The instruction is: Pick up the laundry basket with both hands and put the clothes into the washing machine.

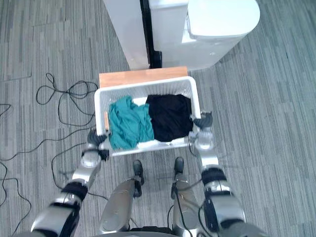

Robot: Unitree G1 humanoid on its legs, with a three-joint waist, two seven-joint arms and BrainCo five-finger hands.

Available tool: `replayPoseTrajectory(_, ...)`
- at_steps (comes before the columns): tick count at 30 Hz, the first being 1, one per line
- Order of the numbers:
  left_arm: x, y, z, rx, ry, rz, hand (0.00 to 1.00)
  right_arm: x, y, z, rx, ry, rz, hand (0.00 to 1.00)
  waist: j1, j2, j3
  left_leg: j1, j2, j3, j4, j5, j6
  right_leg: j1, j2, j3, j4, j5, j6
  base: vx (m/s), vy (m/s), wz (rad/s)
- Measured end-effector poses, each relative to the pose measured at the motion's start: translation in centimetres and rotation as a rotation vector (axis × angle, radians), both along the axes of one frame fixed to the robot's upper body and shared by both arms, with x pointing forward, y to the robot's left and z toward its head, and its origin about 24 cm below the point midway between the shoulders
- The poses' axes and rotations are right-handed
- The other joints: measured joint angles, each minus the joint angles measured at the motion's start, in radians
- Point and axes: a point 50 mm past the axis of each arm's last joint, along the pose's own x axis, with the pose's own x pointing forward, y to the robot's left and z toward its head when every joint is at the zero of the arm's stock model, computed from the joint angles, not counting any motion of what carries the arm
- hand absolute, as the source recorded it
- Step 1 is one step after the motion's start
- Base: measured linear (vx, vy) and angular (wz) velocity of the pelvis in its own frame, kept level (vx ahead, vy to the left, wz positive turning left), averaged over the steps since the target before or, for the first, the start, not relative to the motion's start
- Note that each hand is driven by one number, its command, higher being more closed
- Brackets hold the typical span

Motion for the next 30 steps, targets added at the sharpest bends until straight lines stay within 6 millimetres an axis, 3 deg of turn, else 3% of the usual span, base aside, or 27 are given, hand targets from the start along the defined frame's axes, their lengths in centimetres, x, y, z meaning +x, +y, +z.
replayPoseTrajectory(4, -3.1, -0.4, -0.3, -0.053, -0.004, 0.011, 1.0, -3.1, 0.0, -0.7, -0.033, 0.002, 0.018, 1.0, 0.0, -0.002, -0.093, 0.045, 0.008, 0.016, -0.02, -0.011, -0.01, 0.034, 0.01, 0.023, -0.018, -0.007, 0.004, 0.09, -0.006, -0.12)
replayPoseTrajectory(8, -6.0, -0.2, -0.3, -0.129, 0.0, 0.054, 1.0, -5.0, 0.5, -0.4, -0.049, -0.028, 0.069, 1.0, -0.002, -0.012, -0.192, 0.103, 0.013, 0.048, -0.023, -0.047, -0.018, 0.048, 0.031, 0.138, -0.053, 0.007, -0.002, 0.05, 0.009, -0.75)
replayPoseTrajectory(11, -6.1, -0.3, -0.2, -0.133, -0.004, 0.05, 1.0, -5.7, 0.3, -0.6, -0.068, -0.018, 0.087, 1.0, -0.013, -0.021, -0.214, 0.126, 0.023, 0.132, -0.002, -0.083, -0.019, 0.036, 0.047, 0.24, -0.084, 0.042, 0.005, -0.02, 0.043, -1.11)
replayPoseTrajectory(14, -5.9, -0.2, -0.1, -0.125, -0.011, 0.045, 1.0, -6.0, 0.3, -0.9, -0.077, 0.0, 0.105, 1.0, -0.035, -0.032, -0.222, 0.125, 0.056, 0.277, 0.093, -0.159, -0.014, -0.014, 0.081, 0.374, -0.101, 0.095, 0.011, -0.05, 0.064, -1.64)
replayPoseTrajectory(15, -5.9, -0.2, 0.0, -0.124, -0.014, 0.043, 1.0, -6.1, 0.3, -1.0, -0.074, 0.007, 0.106, 1.0, -0.052, -0.031, -0.222, 0.127, 0.087, 0.349, 0.136, -0.188, -0.006, -0.021, 0.092, 0.354, -0.128, 0.106, -0.045, -0.05, 0.051, -1.76)
replayPoseTrajectory(17, -5.7, -0.2, 0.0, -0.123, -0.008, 0.042, 1.0, -6.2, 0.3, -1.1, -0.073, 0.01, 0.105, 1.0, -0.058, -0.029, -0.221, 0.165, 0.131, 0.458, 0.156, -0.205, -0.002, -0.053, 0.065, 0.143, -0.083, 0.075, -0.166, -0.02, 0.05, -1.92)
replayPoseTrajectory(19, -5.7, -0.3, 0.0, -0.127, -0.004, 0.043, 1.0, -6.4, 0.2, -1.3, -0.073, 0.019, 0.102, 1.0, -0.068, -0.032, -0.224, 0.246, 0.141, 0.567, 0.158, -0.225, -0.017, -0.075, -0.003, -0.137, -0.004, 0.03, -0.228, 0.02, 0.035, -1.9)
replayPoseTrajectory(21, -5.5, -0.4, 0.6, -0.131, -0.03, 0.043, 1.0, -6.3, 0.1, -1.2, -0.069, 0.015, 0.103, 1.0, -0.067, -0.01, -0.248, 0.299, 0.169, 0.672, 0.121, -0.23, -0.025, -0.071, -0.051, -0.4, 0.034, -0.017, -0.278, 0.05, -0.06, -2.01)
replayPoseTrajectory(22, -5.1, -0.3, 1.2, -0.13, -0.058, 0.04, 1.0, -6.1, 0.1, -0.9, -0.068, -0.004, 0.107, 1.0, -0.063, -0.013, -0.255, 0.321, 0.172, 0.742, 0.115, -0.237, -0.036, -0.101, -0.105, -0.514, 0.125, -0.05, -0.263, 0.05, -0.138, -1.96)
replayPoseTrajectory(23, -4.8, -0.4, 1.4, -0.131, -0.068, 0.039, 1.0, -6.1, 0.1, -0.9, -0.069, -0.008, 0.107, 1.0, -0.062, -0.016, -0.258, 0.334, 0.178, 0.776, 0.128, -0.25, -0.058, -0.114, -0.124, -0.537, 0.175, -0.071, -0.233, 0.08, -0.178, -1.81)
replayPoseTrajectory(24, -4.7, -0.4, 1.5, -0.131, -0.072, 0.04, 1.0, -6.1, 0.1, -0.9, -0.069, -0.007, 0.107, 1.0, -0.058, -0.015, -0.258, 0.364, 0.212, 0.825, 0.209, -0.284, -0.091, -0.131, -0.12, -0.508, 0.238, -0.079, -0.175, 0.17, -0.183, -1.37)
replayPoseTrajectory(25, -4.8, -0.3, 1.4, -0.129, -0.068, 0.044, 1.0, -6.1, 0.1, -1.0, -0.069, -0.001, 0.109, 1.0, -0.057, -0.015, -0.258, 0.372, 0.237, 0.816, 0.269, -0.293, -0.087, -0.139, -0.105, -0.475, 0.255, -0.071, -0.163, 0.21, -0.215, -1.7)
replayPoseTrajectory(26, -5.1, -0.2, 1.1, -0.133, -0.051, 0.052, 1.0, -6.2, 0.1, -1.3, -0.07, 0.013, 0.112, 1.0, -0.056, -0.004, -0.264, 0.365, 0.316, 0.765, 0.421, -0.295, -0.053, -0.144, -0.052, -0.418, 0.278, -0.068, -0.16, 0.34, -0.296, -1.75)
replayPoseTrajectory(27, -5.5, -0.3, 0.8, -0.139, -0.038, 0.057, 1.0, -6.2, 0.0, -1.4, -0.083, 0.022, 0.122, 1.0, -0.048, 0.02, -0.275, 0.306, 0.406, 0.674, 0.605, -0.262, 0.128, -0.141, 0.016, -0.372, 0.275, -0.071, -0.163, 0.23, -0.215, -1.77)
replayPoseTrajectory(28, -5.6, -0.3, 0.7, -0.143, -0.031, 0.061, 1.0, -6.2, 0.1, -1.4, -0.085, 0.021, 0.128, 1.0, -0.044, 0.03, -0.276, 0.265, 0.436, 0.598, 0.692, -0.211, 0.204, -0.132, 0.049, -0.346, 0.264, -0.074, -0.167, 0.32, -0.218, -1.87)
replayPoseTrajectory(29, -5.8, -0.4, 0.5, -0.151, -0.021, 0.067, 1.0, -6.1, 0.0, -1.3, -0.091, 0.022, 0.136, 1.0, -0.025, 0.037, -0.276, 0.184, 0.402, 0.399, 0.787, -0.21, 0.15, -0.111, 0.096, -0.289, 0.239, -0.077, -0.174, 0.26, -0.052, -1.79)
replayPoseTrajectory(30, -5.8, -0.8, 0.2, -0.169, -0.015, 0.074, 1.0, -6.1, -0.4, -1.3, -0.098, 0.027, 0.135, 1.0, -0.013, 0.037, -0.276, 0.106, 0.291, 0.216, 0.787, -0.253, 0.077, -0.083, 0.118, -0.24, 0.201, -0.074, -0.183, 0.32, -0.038, -1.72)
